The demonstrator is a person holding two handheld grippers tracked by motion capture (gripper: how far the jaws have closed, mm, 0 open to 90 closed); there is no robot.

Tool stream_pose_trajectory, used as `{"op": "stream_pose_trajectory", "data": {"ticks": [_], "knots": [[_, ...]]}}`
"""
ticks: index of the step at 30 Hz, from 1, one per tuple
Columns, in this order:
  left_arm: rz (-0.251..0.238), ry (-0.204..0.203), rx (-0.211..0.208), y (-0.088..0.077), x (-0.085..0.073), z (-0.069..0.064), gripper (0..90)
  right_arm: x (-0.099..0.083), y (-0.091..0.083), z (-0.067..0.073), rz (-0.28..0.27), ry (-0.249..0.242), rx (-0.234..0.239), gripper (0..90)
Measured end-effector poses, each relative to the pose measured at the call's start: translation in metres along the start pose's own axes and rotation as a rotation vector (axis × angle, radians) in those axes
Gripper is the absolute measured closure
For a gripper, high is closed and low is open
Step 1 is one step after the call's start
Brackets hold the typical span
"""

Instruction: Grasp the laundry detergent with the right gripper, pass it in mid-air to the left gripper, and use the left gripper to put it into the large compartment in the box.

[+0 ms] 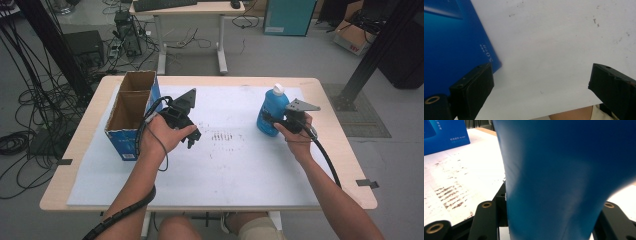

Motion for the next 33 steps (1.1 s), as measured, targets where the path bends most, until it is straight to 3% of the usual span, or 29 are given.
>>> {"op": "stream_pose_trajectory", "data": {"ticks": [33], "knots": [[-0.019, -0.006, -0.001, -0.0070, -0.0042, 0.0010, 6.2, 0.0000, -0.0001, 0.0006, 0.000, -0.001, -0.004, 45.1]]}}
Point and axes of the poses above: each handheld gripper's, and its own axes: y roughly forward along the jaws, x roughly out of its top, z roughly to its left, the point moved 3 cm from there along y, roughly forward along the jaws, and after that the axes turned 12 degrees about -y, right-handed, at the moved point
